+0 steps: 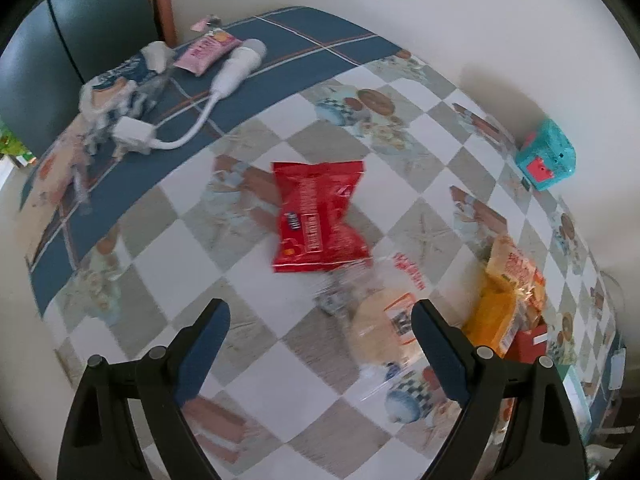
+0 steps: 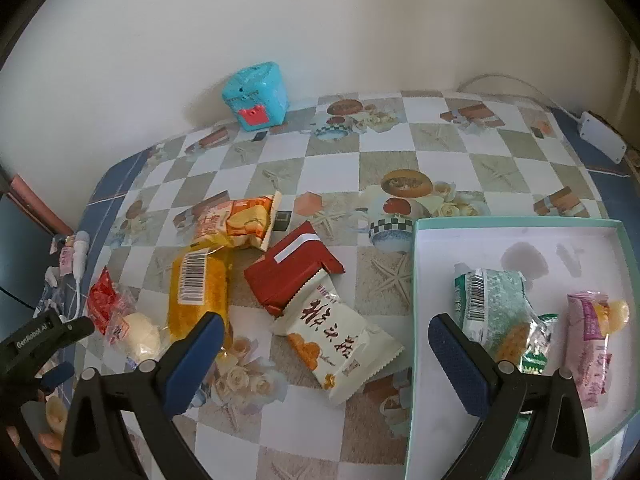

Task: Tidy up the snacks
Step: 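Move both grippers back over the snack pile, then grasp the round bun bag with the left gripper while the right grasps the white biscuit bag, then lift both bags and carry them over the white tray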

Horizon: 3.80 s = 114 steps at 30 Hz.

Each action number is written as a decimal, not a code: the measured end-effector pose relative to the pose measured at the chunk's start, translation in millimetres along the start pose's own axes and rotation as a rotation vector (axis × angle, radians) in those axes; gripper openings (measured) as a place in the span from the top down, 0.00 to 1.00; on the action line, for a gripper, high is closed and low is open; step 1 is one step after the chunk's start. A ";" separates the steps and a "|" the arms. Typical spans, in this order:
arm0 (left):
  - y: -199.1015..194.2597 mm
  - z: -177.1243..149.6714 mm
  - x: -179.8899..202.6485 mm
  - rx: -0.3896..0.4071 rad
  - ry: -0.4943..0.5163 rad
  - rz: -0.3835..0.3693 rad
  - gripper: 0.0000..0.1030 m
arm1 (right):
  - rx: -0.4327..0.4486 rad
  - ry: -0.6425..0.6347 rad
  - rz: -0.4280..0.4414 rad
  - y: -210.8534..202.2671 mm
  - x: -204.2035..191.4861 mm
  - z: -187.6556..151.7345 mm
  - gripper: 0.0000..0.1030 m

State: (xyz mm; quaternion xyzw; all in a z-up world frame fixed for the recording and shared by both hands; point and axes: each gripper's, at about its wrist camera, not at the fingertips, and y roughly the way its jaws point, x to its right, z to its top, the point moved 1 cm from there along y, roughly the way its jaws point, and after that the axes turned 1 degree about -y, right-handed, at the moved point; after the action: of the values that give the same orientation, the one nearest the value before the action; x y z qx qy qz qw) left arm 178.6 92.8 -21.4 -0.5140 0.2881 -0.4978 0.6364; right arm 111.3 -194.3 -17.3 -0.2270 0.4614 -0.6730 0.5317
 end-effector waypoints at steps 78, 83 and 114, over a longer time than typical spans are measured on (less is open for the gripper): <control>-3.7 -41.6 67.4 -0.020 0.144 -0.027 0.44 | -0.073 -0.056 0.039 1.5 -11.7 -21.5 0.46; -28.1 -48.4 72.5 0.031 0.172 -0.051 0.44 | -0.041 -0.003 0.051 -24.4 -1.0 -22.2 0.46; -93.4 -91.1 133.5 0.126 0.322 -0.164 0.44 | 0.056 0.347 0.053 -88.8 129.2 -13.2 0.46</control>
State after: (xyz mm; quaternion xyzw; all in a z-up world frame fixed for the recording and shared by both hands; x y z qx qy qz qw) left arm 112.3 -62.5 58.0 -0.4084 0.3117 -0.6408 0.5705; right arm 13.0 -308.0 29.1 -0.0802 0.5331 -0.7003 0.4679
